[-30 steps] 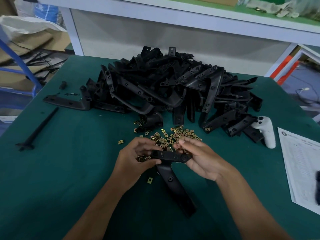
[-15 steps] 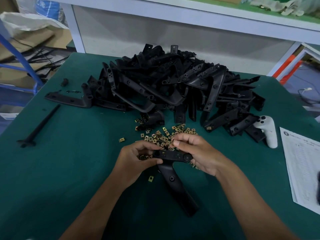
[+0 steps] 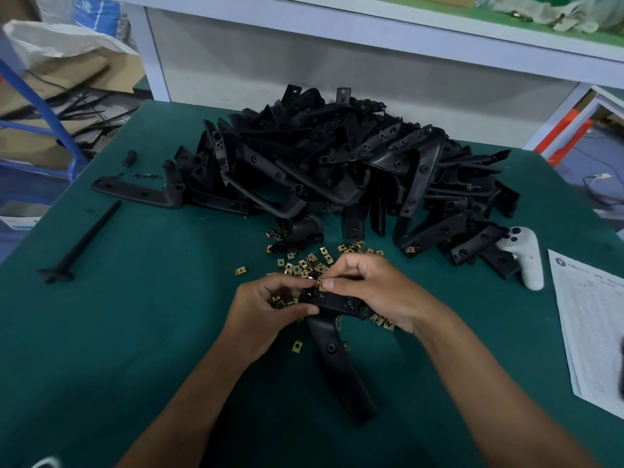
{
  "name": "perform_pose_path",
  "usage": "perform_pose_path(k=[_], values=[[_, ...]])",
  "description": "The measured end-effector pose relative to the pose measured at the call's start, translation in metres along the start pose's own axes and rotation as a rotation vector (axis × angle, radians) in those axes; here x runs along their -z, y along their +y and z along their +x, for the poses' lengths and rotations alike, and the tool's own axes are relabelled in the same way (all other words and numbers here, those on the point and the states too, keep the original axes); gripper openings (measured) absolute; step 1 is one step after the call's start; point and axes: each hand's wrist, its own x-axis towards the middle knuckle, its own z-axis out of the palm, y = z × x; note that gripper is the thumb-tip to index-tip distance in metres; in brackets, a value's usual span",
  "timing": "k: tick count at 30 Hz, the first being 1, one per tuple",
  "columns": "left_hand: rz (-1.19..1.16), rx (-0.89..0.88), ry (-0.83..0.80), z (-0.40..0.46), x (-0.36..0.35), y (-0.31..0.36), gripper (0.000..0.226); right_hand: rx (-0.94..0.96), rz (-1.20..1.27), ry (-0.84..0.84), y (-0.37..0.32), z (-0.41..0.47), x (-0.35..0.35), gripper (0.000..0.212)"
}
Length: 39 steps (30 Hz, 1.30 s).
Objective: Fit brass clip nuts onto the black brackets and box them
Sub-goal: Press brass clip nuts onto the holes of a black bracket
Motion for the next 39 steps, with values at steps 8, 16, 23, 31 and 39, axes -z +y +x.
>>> perform_pose_path(k=[8, 16, 23, 31, 39], values=[[0.025, 0.002, 0.008, -0.002, -0.001, 0.005, 0.033, 0.031, -0.034, 0.031, -0.001, -0.002, -0.003, 0.007], [0.017, 0.001, -0.011, -0.001, -0.001, 0.005, 0.032, 0.101, -0.082, 0.067, -0.001, -0.005, -0.005, 0.006], [0.059, -0.017, -0.043, -0.001, 0.000, 0.003, 0.035, 0.037, -0.048, 0.102, 0.004, -0.005, -0.010, 0.009], [0.163, -0.035, -0.015, -0.001, 0.001, 0.000, 0.036, -0.014, 0.043, 0.175, 0.012, -0.003, -0.021, 0.019], [0.180, -0.024, -0.002, -0.001, 0.002, 0.002, 0.038, 0.143, -0.227, 0.077, 0.004, -0.008, -0.011, 0.011]])
